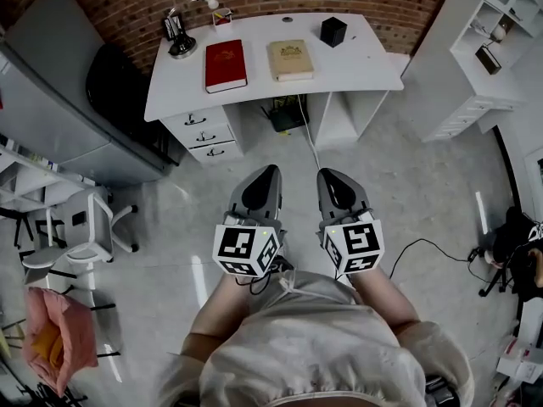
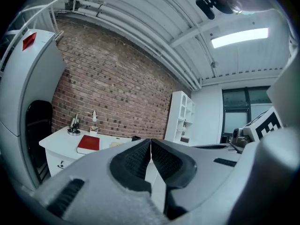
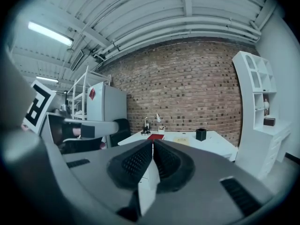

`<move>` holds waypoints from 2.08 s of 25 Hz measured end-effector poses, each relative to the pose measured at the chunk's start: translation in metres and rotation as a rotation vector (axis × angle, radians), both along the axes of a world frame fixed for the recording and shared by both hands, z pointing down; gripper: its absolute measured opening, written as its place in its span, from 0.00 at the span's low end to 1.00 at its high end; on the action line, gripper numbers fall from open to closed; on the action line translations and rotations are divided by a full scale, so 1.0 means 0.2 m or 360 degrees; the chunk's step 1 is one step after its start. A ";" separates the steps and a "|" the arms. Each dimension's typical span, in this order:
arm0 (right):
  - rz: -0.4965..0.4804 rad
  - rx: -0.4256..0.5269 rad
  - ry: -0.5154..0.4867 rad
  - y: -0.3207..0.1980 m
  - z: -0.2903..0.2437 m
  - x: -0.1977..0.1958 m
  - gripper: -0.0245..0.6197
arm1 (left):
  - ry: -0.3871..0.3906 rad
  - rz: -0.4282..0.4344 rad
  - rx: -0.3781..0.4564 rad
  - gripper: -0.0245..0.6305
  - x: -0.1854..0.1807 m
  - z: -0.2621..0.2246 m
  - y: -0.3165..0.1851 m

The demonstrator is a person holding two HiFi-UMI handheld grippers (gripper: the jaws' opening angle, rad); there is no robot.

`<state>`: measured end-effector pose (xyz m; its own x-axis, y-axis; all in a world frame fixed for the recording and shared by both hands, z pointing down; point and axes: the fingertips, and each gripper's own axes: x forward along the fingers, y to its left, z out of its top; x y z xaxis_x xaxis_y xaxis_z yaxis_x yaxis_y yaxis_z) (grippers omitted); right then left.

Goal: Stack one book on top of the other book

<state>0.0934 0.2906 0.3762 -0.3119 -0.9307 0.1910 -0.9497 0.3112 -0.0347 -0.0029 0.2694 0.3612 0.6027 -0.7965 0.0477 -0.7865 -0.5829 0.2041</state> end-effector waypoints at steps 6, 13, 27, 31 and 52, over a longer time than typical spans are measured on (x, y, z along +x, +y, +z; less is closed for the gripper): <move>0.0059 -0.0025 -0.0023 -0.29 -0.01 -0.13 0.08 | -0.0009 0.0063 -0.0020 0.07 -0.13 0.00 -0.30; 0.0070 -0.0092 -0.0021 -0.50 0.05 -0.20 0.08 | 0.0013 0.0059 -0.0094 0.07 -0.22 0.08 -0.51; -0.0074 -0.0063 -0.0065 -1.08 0.09 -0.02 0.08 | -0.0015 -0.0090 -0.0044 0.07 -0.08 0.08 -1.03; -0.0118 -0.0039 -0.0068 -1.35 0.04 0.10 0.08 | -0.0016 -0.0147 -0.0025 0.07 0.02 0.03 -1.28; -0.0207 -0.0277 -0.0111 -2.28 0.29 0.64 0.08 | -0.0036 -0.0293 -0.0285 0.07 0.48 0.30 -2.15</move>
<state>0.2209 -0.1660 0.4343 -0.4449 -0.8368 0.3190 -0.8956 0.4142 -0.1625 0.0935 -0.1610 0.4216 0.4455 -0.8703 0.2098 -0.8815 -0.3855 0.2725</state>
